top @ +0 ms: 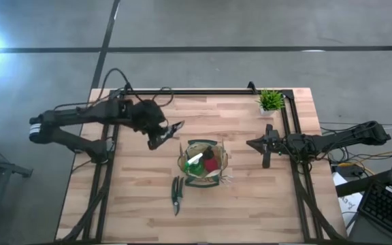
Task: Pick & Place Garden tools in Gardening bag
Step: Put the top green fruit pruner into the white gardening bag
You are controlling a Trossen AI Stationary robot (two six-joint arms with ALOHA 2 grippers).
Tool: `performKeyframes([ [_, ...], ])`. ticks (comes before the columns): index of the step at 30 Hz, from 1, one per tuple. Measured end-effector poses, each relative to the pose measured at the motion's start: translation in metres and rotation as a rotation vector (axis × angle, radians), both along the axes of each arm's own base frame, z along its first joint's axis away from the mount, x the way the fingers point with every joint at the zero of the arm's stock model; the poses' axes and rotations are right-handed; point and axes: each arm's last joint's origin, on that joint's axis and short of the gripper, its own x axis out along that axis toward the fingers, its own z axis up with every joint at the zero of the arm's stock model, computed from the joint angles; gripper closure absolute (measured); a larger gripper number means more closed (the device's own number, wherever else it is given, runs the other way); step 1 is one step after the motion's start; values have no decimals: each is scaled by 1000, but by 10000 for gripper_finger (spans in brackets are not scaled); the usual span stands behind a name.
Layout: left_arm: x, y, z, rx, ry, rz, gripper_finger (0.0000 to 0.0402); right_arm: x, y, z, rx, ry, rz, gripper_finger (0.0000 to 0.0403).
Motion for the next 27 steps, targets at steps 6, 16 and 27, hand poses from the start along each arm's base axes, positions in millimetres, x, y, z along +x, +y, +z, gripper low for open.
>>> performKeyframes([
  [6, 26, 1, 39, 102, -75, -120, 343, 0, 0, 0, 0, 0, 0, 394],
  [16, 100, -6, 52, 221, -36, -337, 343, 0, 0, 0, 0, 0, 0, 394],
  [27, 156, -20, 14, 249, 16, -445, 343, 0, 0, 0, 0, 0, 0, 394],
])
